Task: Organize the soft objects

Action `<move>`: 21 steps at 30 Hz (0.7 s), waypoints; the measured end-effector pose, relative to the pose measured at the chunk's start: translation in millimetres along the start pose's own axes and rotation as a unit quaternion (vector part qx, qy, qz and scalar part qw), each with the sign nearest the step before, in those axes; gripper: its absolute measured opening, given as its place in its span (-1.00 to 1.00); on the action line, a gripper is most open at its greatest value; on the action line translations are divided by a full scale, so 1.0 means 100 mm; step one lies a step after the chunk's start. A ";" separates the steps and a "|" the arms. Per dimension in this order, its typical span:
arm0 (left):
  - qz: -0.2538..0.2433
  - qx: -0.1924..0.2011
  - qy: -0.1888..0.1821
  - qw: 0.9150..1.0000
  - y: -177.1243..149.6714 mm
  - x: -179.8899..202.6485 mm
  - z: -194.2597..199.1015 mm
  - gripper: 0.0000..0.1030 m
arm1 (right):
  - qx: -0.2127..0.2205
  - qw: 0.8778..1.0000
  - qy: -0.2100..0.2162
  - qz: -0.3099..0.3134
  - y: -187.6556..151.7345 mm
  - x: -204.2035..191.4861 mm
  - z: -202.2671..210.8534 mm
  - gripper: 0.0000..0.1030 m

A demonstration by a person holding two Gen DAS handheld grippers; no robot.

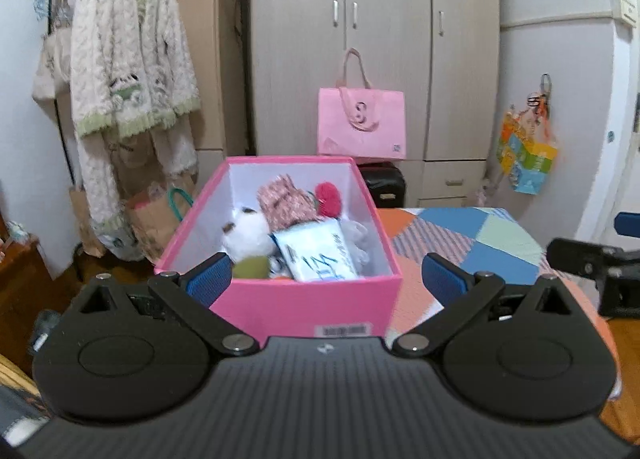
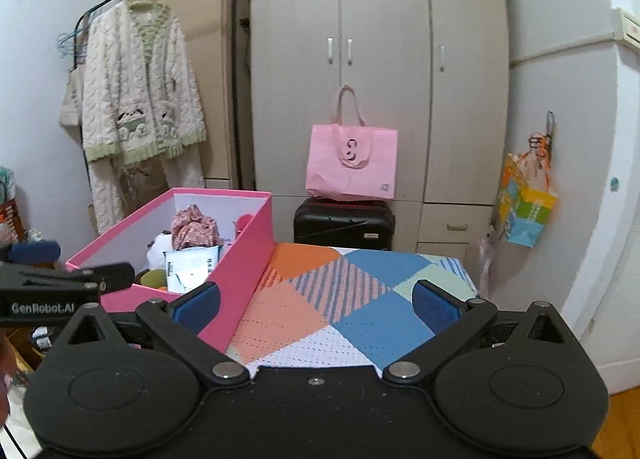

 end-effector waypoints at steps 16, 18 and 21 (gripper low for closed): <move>-0.006 0.011 0.038 0.999 -0.10 0.04 -0.07 1.00 | 0.026 0.999 -0.035 -0.006 -0.10 0.02 0.01 1.00; -0.008 0.008 0.039 0.999 -0.11 0.03 -0.07 1.00 | 0.030 0.998 -0.047 -0.007 -0.10 0.05 0.00 1.00; -0.014 -0.005 0.038 0.999 -0.13 0.05 -0.07 1.00 | 0.029 0.998 -0.061 0.002 -0.11 0.06 -0.03 1.00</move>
Point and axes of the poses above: each gripper's, at about its wrist camera, not at the fingertips, and z roughly against the way its jaws point, x to its right, y to its top, the point moved 9 cm from there along -z, roughly the way its jaws point, and after that the axes turned 10 degrees about -z, right-handed, at the moved point
